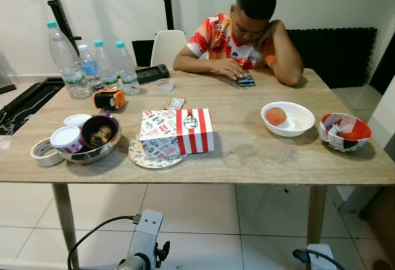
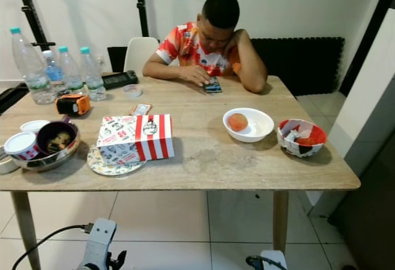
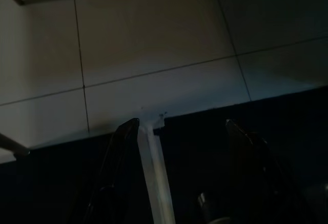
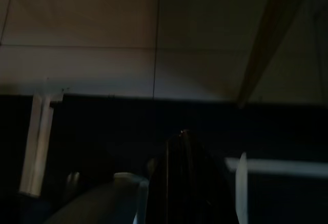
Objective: Restocking fridge
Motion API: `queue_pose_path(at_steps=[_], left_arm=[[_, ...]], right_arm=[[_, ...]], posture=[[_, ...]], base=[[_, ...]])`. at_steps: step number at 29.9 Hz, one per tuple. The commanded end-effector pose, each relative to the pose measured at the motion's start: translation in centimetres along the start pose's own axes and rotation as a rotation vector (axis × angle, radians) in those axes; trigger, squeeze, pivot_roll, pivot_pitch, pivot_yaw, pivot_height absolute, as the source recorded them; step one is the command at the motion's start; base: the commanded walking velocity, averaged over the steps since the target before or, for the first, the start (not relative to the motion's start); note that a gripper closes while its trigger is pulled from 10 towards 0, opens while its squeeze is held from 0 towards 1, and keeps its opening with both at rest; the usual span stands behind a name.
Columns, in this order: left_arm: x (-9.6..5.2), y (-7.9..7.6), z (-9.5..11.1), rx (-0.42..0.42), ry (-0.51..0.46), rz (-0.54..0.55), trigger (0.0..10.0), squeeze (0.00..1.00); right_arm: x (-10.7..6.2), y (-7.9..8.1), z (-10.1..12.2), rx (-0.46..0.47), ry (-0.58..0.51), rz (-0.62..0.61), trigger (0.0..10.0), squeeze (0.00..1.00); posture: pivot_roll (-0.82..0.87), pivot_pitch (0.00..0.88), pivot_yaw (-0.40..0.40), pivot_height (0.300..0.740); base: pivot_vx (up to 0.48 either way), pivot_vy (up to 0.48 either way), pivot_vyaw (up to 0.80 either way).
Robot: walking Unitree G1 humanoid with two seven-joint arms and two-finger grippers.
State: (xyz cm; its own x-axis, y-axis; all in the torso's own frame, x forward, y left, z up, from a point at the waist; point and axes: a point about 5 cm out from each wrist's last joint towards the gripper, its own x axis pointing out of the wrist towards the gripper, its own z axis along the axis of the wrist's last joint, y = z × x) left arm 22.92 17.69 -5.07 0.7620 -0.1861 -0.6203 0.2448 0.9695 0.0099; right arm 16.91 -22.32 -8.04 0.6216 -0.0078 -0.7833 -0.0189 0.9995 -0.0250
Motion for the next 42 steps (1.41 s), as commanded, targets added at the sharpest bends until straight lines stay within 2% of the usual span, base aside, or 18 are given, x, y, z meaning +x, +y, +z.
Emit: queue_pose_path(at_steps=[1,3,5,6,9,12,14,17,19,20,22,24,26,30,32,36,38,42], left_arm=[[0.1,-0.6,-0.1,0.003,-0.003,-0.017,10.0,0.00],[0.0,-1.4,-0.6,0.021,0.012,-0.049,10.0,0.00],[0.0,-1.4,-0.6,0.021,0.012,-0.049,10.0,0.00],[-0.1,-1.8,-0.9,0.046,0.013,-0.069,10.0,0.00],[-0.1,-2.0,-0.8,0.054,0.003,-0.070,10.0,0.00],[-0.1,-1.8,-0.6,0.051,-0.003,-0.067,10.0,0.00],[-0.1,-1.5,-0.4,0.046,-0.020,-0.065,10.0,0.00],[-0.2,-1.4,-0.4,0.046,-0.026,-0.066,10.0,0.00],[-0.3,-1.2,-0.5,0.059,-0.021,-0.068,10.0,0.00],[-0.3,-1.2,-0.5,0.059,-0.021,-0.068,10.0,0.00],[-0.3,-1.1,-0.6,0.065,-0.016,-0.070,10.0,0.00],[-0.4,-1.0,-0.6,0.065,-0.016,-0.072,10.0,0.00],[-0.3,-1.1,-0.6,0.066,-0.019,-0.075,10.0,0.00],[-0.3,-1.3,-0.5,0.065,-0.021,-0.079,10.0,0.00],[-0.4,-1.5,-0.8,0.070,-0.014,-0.090,10.0,0.00],[-0.4,-1.6,-0.9,0.070,-0.015,-0.095,10.0,0.00],[-0.4,-1.6,-0.8,0.069,-0.019,-0.095,10.0,0.00],[-0.3,-1.7,-0.6,0.066,-0.023,-0.093,10.0,0.00]], right_arm=[[0.1,0.2,1.0,-0.036,-0.054,0.026,10.0,0.00],[0.1,0.3,2.7,-0.097,-0.140,0.086,10.0,0.00],[0.1,0.3,2.7,-0.097,-0.140,0.086,10.0,0.00],[0.0,-0.1,4.0,-0.159,-0.178,0.133,10.0,0.00],[-0.3,-1.2,5.1,-0.275,-0.194,0.170,10.0,0.00],[-0.5,-1.9,5.6,-0.307,-0.197,0.220,10.0,0.00],[-1.2,-2.5,7.1,-0.325,-0.201,0.372,10.0,0.00],[-1.7,-2.7,7.9,-0.345,-0.205,0.450,10.0,0.00],[-3.1,-2.9,9.7,-0.390,-0.200,0.612,10.0,0.00],[-3.1,-2.9,9.7,-0.390,-0.200,0.612,10.0,0.00],[-5.5,-2.6,12.1,-0.427,-0.205,0.787,10.0,0.00],[-6.5,-2.4,13.1,-0.431,-0.220,0.848,10.0,0.00],[-8.4,-1.9,15.9,-0.415,-0.306,0.936,10.0,0.00],[-10.1,-1.3,18.6,-0.390,-0.409,1.011,10.0,0.00],[-12.6,-0.5,22.7,-0.383,-0.587,1.078,10.0,0.00],[-13.5,0.3,25.5,-0.405,-0.708,1.043,10.0,0.00],[-13.2,0.4,27.4,-0.457,-0.760,0.874,10.0,0.00],[-12.6,0.3,28.9,-0.477,-0.770,0.730,10.0,0.00]], posture=[[-0.10,0.000,-0.003,0.740],[-0.10,0.000,-0.003,0.740],[-0.10,0.000,-0.003,0.740],[-0.11,0.000,-0.006,0.740],[-0.10,0.000,-0.009,0.740],[-0.10,0.000,-0.019,0.740],[-0.10,0.000,-0.021,0.740],[-0.10,0.000,-0.020,0.740],[-0.11,0.000,-0.016,0.740],[-0.11,0.000,-0.016,0.740],[-0.11,0.000,-0.015,0.740],[-0.11,0.000,-0.016,0.740],[-0.11,0.000,-0.017,0.740],[-0.11,0.000,-0.016,0.740],[-0.12,0.000,-0.014,0.740],[-0.12,0.000,-0.012,0.740],[-0.12,0.000,-0.012,0.740],[-0.13,0.000,-0.010,0.740]], base=[[0.000,0.000,0.00],[0.000,0.000,0.00],[0.000,0.000,0.00],[0.000,0.000,0.00],[0.000,0.000,0.00],[0.000,0.000,0.00],[0.000,0.000,0.00],[0.000,0.000,0.00],[0.000,0.000,0.00],[0.000,0.000,0.00],[0.000,0.000,0.00],[0.000,0.000,0.00],[0.000,0.000,0.00],[0.000,0.000,0.00],[0.000,0.000,0.00],[0.000,0.000,0.00],[0.000,0.000,0.00],[0.000,0.000,0.00]])
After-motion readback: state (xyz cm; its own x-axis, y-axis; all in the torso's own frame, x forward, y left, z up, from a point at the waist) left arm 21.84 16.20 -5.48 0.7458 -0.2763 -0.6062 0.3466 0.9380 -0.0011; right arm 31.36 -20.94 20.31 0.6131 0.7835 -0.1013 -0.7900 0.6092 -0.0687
